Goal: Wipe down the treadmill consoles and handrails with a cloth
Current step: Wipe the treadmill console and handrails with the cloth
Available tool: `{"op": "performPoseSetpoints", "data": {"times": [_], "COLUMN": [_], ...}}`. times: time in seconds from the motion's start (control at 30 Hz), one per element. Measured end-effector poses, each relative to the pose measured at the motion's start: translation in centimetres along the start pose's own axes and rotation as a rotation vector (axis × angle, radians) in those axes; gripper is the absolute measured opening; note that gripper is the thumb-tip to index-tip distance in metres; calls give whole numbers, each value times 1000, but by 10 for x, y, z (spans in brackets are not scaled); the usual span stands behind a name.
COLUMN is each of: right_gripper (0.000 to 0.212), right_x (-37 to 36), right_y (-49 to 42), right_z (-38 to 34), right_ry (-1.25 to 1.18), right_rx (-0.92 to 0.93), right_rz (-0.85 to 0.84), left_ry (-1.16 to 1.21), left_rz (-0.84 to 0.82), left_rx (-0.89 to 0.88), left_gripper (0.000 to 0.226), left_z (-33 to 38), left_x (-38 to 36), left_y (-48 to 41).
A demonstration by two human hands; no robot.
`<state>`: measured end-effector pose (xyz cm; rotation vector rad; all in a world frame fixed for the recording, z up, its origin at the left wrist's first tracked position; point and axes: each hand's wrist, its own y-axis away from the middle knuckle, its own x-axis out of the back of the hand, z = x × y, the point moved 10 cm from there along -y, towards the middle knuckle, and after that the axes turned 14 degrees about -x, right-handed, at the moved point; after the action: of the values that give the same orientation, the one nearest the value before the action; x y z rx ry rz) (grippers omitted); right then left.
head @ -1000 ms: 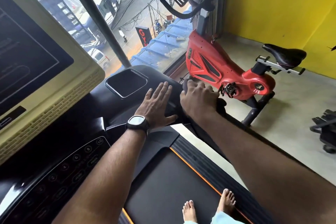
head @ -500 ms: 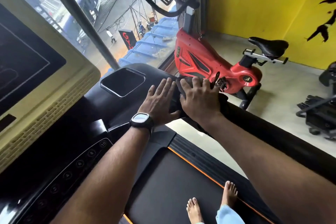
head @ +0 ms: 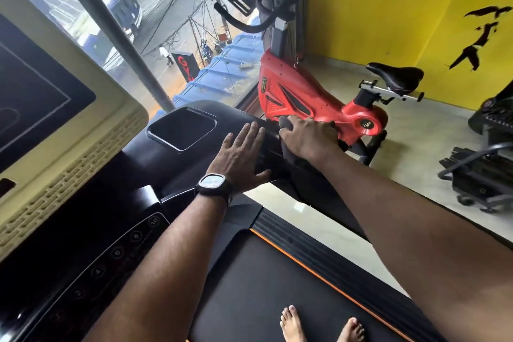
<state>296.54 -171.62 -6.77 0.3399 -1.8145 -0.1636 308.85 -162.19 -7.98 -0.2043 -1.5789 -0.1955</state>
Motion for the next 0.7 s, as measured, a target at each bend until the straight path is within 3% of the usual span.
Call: {"op": "performPoseSetpoints", "data": {"times": [0.07,0.13,0.2,0.27,0.37,0.43,0.5,0.57,0.63,0.7], "right_gripper": [52,49,48,47,50,52,49,47,48,50], "right_x": [1,2,-4,-1,-1,-1,0,-3,-1,-1], "right_y": [9,38,51,29,-9,-1,34,52,31,0], "right_z": [4,-2,-9,-10,6,14,7,0,-2,9], "right_ry": [28,148,204,129,-36,5,152,200,134,18], "right_rx": [-38,36,139,176,68,12,73,151,198,121], "right_rz": [71,279,320,202,-60,28,257,291,195,-2], "left_ry": [0,-5,-18,-38,-63,-71,-73,-68,-69,-75], "left_rz": [-5,-3,-6,-15,-10,-13,-14,-19,-19,-15], "left_rx": [2,2,8,4,-2,-3,5,4,-5,-25], "left_gripper": [103,104,104,104,104,104,105,105,104,102], "left_z": [0,0,-1,-1,1,1,-1,0,2,4], "left_x": [0,0,-1,-1,0,0,0,0,0,1], "left_y": [0,0,-1,-1,-2,-2,-2,-2,-3,-2]}}
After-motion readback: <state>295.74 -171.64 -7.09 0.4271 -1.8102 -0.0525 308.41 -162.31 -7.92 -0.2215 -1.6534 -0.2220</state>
